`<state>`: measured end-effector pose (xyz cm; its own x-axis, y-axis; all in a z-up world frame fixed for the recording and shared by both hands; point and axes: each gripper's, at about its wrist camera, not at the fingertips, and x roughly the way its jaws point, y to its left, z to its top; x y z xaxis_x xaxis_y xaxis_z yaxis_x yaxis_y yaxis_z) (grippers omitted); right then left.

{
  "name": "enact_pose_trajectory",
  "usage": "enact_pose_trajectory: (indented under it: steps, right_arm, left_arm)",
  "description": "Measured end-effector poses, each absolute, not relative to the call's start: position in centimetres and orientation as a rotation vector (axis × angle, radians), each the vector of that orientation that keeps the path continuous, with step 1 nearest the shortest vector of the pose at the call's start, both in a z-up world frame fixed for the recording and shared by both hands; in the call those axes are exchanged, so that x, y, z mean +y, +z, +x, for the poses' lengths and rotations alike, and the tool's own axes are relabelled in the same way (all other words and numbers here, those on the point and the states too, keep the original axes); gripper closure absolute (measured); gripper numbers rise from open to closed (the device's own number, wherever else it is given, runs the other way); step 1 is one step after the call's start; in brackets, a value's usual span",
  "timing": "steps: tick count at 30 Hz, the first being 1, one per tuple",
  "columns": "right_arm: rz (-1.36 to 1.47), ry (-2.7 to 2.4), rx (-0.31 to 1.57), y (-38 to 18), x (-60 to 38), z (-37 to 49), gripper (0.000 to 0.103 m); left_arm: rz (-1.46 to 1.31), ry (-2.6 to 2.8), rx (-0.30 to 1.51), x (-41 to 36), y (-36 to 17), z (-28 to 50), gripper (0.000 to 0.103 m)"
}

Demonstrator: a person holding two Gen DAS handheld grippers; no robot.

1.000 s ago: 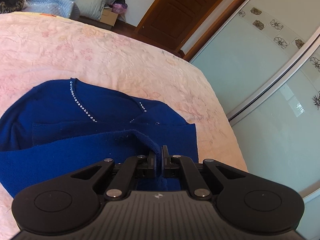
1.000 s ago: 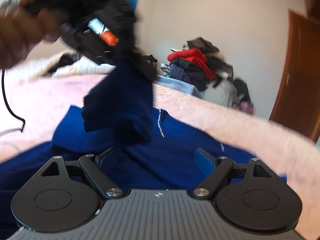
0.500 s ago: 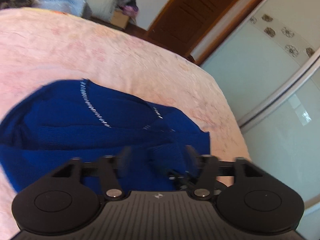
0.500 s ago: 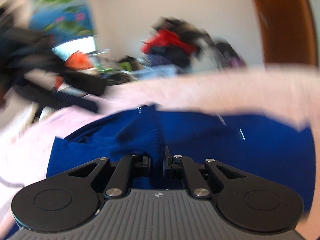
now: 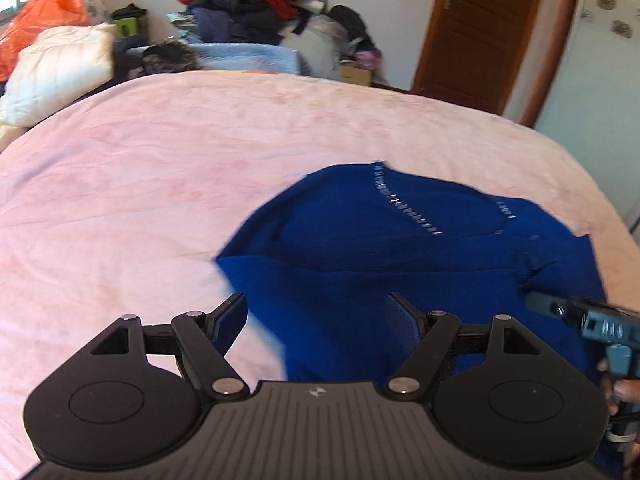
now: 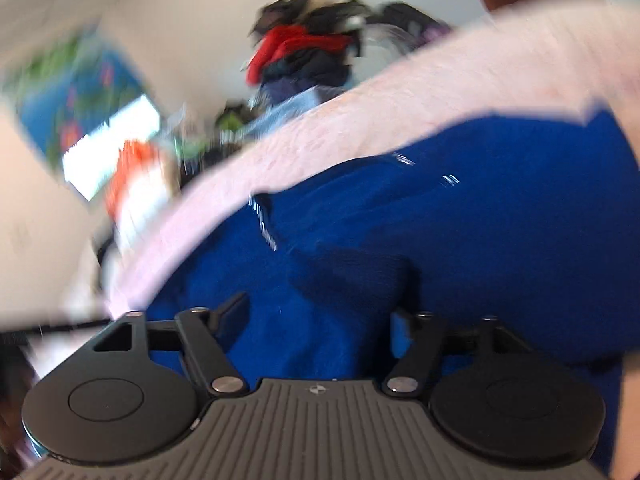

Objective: Fold small clothes
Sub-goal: 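Open the left gripper to release the folded side, then grasp the sweater edge with the right gripper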

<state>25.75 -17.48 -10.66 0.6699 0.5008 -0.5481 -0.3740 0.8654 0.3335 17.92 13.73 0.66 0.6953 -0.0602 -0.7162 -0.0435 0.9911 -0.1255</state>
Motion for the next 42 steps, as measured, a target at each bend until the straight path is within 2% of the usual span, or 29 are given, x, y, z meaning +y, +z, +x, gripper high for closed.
enact_pose_trajectory:
  steps: [3, 8, 9, 11, 13, 14, 15, 16, 18, 20, 25, 28, 29, 31, 33, 37, 38, 40, 42]
  right_arm:
    - [-0.107, 0.393, 0.6, -10.5, -15.2, 24.7, 0.038]
    - [0.005, 0.361, 0.599, -10.4, -17.8, 25.5, 0.066]
    - [0.012, 0.36, 0.599, -10.4, -18.2, 25.5, 0.075]
    - [0.008, 0.366, 0.596, -10.6, -18.4, 25.5, 0.08]
    - [0.028, 0.376, 0.587, -10.6, -18.7, 25.3, 0.089]
    - [0.073, 0.391, 0.588, -10.5, -19.1, 25.4, 0.089]
    - [0.13, 0.407, 0.588, -10.5, -19.8, 25.6, 0.09]
    - [0.185, 0.417, 0.588, -10.4, -20.4, 25.9, 0.09]
    - [0.302, 0.445, 0.592, -10.1, -21.8, 26.5, 0.09]
    - [0.39, 0.474, 0.571, -9.5, -22.9, 27.1, 0.09]
    - [0.447, 0.439, 0.479, -7.4, -25.2, 28.0, 0.09]
    - [0.454, 0.356, 0.468, -7.8, -26.6, 28.5, 0.09]
    - [0.449, 0.31, 0.494, -8.2, -27.0, 28.8, 0.086]
    - [0.463, 0.239, 0.577, -9.5, -28.0, 29.3, 0.069]
    - [0.469, 0.159, 0.564, -10.4, -29.3, 28.4, 0.059]
    - [0.504, -0.041, 0.427, -10.4, -31.9, 26.4, 0.053]
    - [0.503, -0.021, 0.389, -10.1, -32.0, 26.1, 0.053]
    - [0.463, 0.106, 0.387, -9.4, -30.9, 26.3, 0.05]
    - [0.42, 0.252, 0.458, -9.4, -28.6, 27.3, 0.038]
  left_arm:
    - [-0.165, 0.044, 0.807, 15.8, -0.1, 18.5, 0.027]
    - [-0.403, 0.005, 0.83, 18.8, -1.1, 20.8, 0.027]
    - [-0.454, -0.001, 0.847, 19.2, -1.6, 21.5, 0.027]
    - [-0.54, 0.036, 0.895, 19.9, -2.7, 23.0, 0.027]
    - [-0.614, 0.084, 0.926, 20.6, -3.8, 23.8, 0.029]
    - [-0.646, 0.095, 0.928, 20.8, -4.2, 24.0, 0.043]
    - [-0.667, 0.095, 0.941, 20.9, -4.5, 24.3, 0.076]
    - [-0.672, 0.095, 0.967, 20.9, -4.8, 24.6, 0.086]
    - [-0.645, 0.104, 0.966, 20.4, -4.5, 24.9, 0.096]
    - [-0.559, 0.113, 0.925, 19.3, -3.1, 25.2, 0.096]
    - [-0.46, 0.096, 0.795, 16.8, 1.0, 26.7, 0.096]
    - [-0.361, 0.122, 0.763, 14.9, 1.2, 29.0, 0.096]
    - [-0.313, 0.128, 0.794, 14.3, 0.5, 30.0, 0.096]
    - [-0.251, 0.157, 0.878, 13.4, -1.1, 31.2, 0.096]
    - [-0.233, 0.163, 0.881, 13.1, -1.8, 30.7, 0.094]
    - [-0.188, 0.234, 0.82, 12.5, -0.9, 28.7, 0.088]
    - [-0.171, 0.241, 0.799, 12.3, -0.3, 28.0, 0.084]
    - [-0.134, 0.229, 0.757, 11.1, 0.5, 26.8, 0.069]
    - [-0.102, 0.214, 0.722, 9.7, 0.8, 25.7, 0.034]
